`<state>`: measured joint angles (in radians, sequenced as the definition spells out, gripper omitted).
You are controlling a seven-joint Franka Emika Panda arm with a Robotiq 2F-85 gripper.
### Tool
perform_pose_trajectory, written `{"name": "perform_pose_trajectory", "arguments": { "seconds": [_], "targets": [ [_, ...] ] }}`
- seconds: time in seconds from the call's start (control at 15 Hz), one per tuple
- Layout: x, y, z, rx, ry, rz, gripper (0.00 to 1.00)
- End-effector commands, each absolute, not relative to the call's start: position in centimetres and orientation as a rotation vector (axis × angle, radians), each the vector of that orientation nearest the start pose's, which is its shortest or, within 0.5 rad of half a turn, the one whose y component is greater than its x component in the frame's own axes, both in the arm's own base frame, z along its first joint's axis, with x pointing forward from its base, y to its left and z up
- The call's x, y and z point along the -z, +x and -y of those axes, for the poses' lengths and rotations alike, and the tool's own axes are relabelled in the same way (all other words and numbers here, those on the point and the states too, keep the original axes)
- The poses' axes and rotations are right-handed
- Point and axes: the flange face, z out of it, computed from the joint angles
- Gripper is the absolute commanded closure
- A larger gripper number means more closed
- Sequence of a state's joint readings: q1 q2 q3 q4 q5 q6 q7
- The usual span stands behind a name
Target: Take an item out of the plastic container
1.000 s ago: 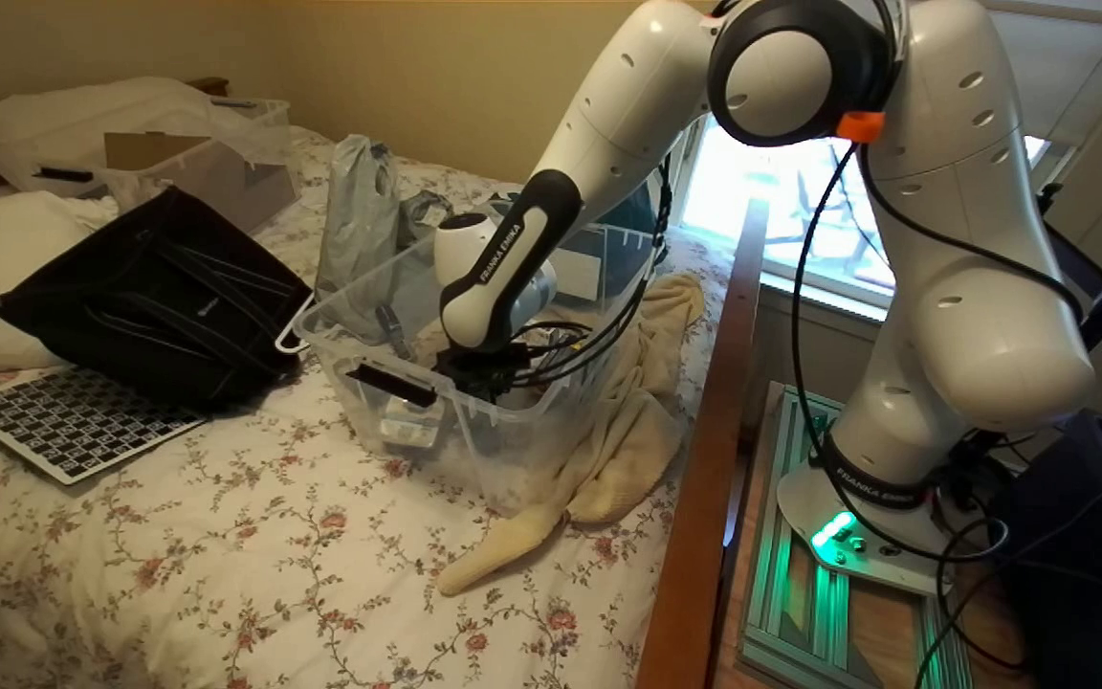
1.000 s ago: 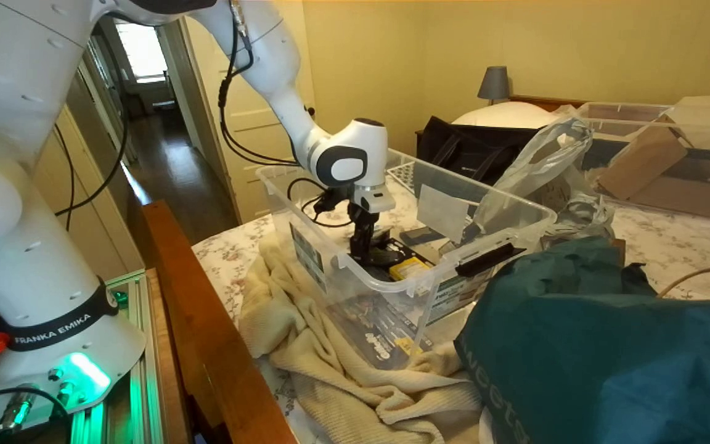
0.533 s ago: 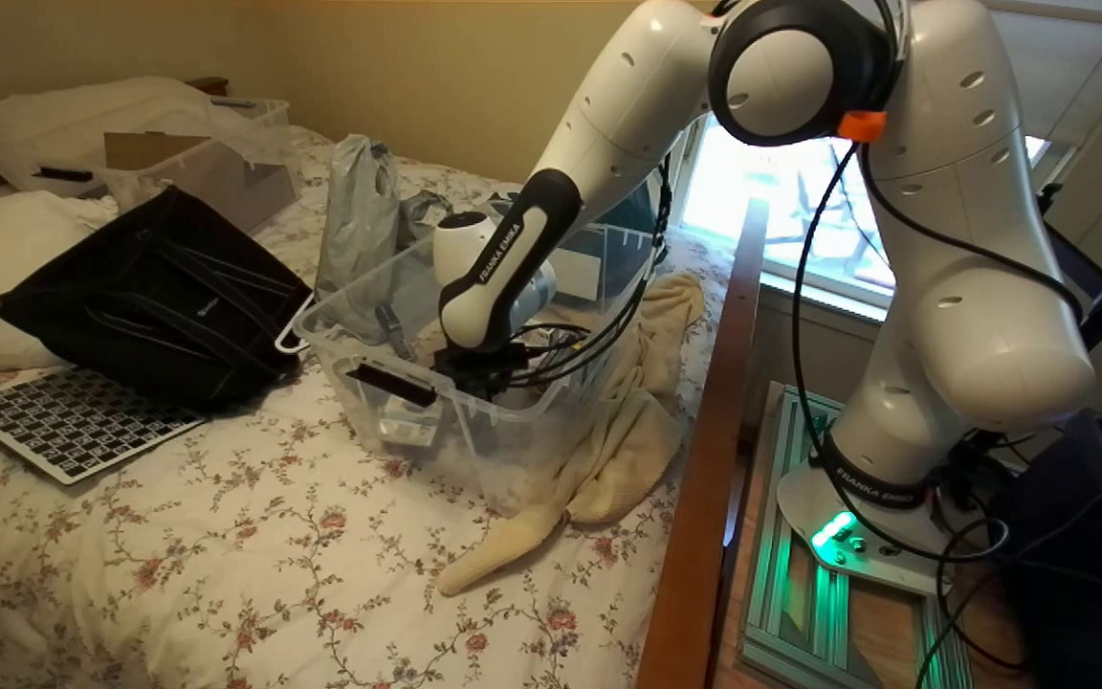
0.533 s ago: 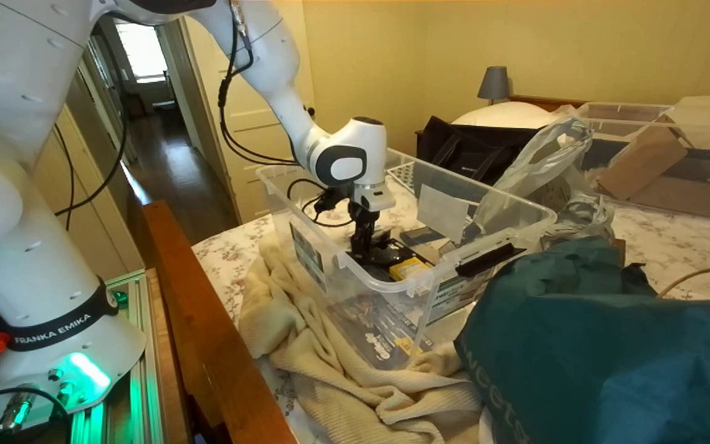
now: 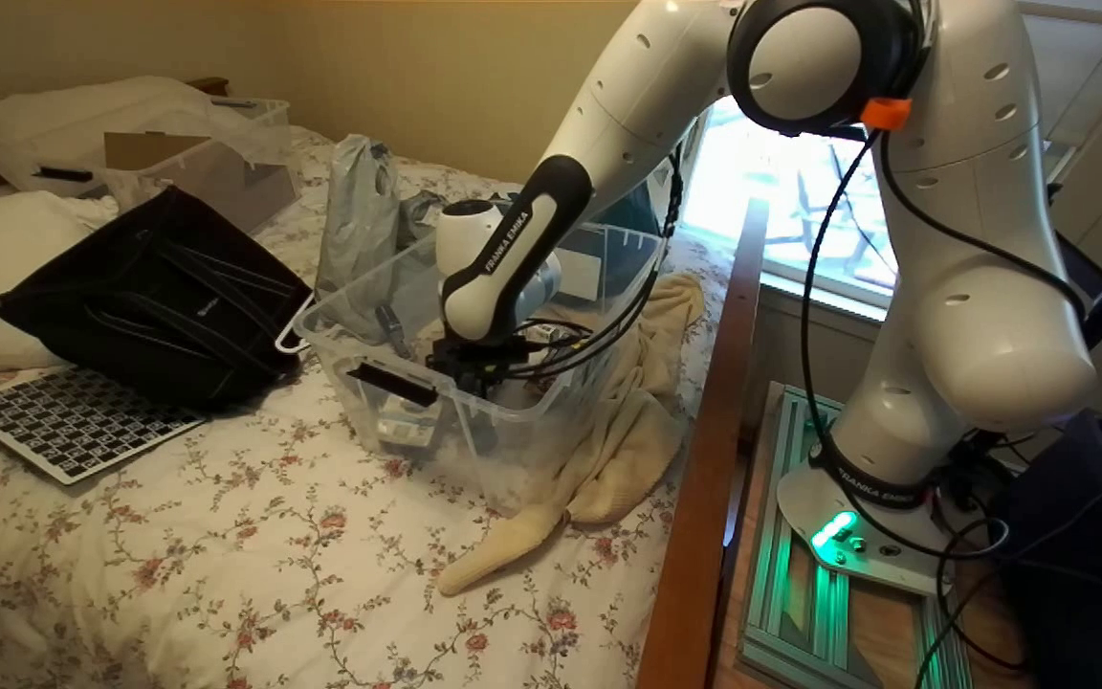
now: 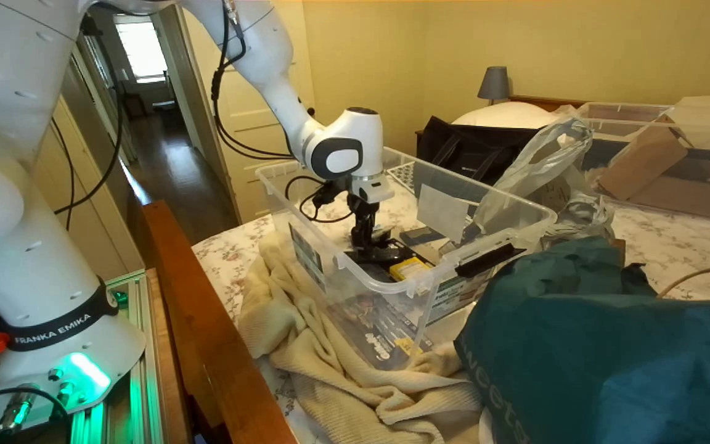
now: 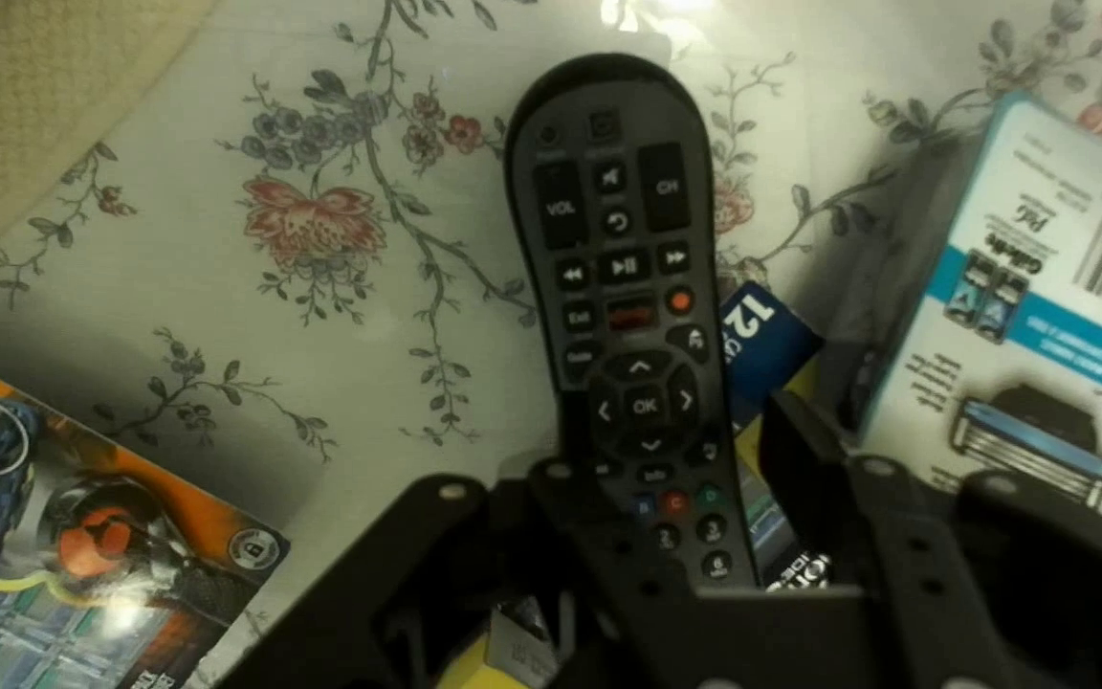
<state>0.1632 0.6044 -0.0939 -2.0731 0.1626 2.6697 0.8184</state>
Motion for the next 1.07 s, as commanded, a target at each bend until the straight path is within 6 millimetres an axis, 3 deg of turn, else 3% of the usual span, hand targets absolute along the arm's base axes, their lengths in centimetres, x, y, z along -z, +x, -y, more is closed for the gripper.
{"name": "perform_pose_trajectory", "arguments": {
  "seconds": [0.0,0.07,0.13,0.33,0.47,1.0],
  "targets": [
    [-14.6,56.8,-3.4,0.003,-2.816,-1.342,0.75],
    [-14.5,56.8,-3.4,0.005,-2.816,-1.338,0.25],
    [-14.4,56.7,-3.3,0.001,-2.816,-1.344,0.24],
    [-13.6,56.7,-3.1,-0.021,-2.826,-1.338,0.05],
    [-13.1,56.7,-3.0,-0.036,-2.834,-1.338,0.00],
    [-10.5,56.4,-2.6,-0.074,-2.862,-1.343,0.00]
  ]
}}
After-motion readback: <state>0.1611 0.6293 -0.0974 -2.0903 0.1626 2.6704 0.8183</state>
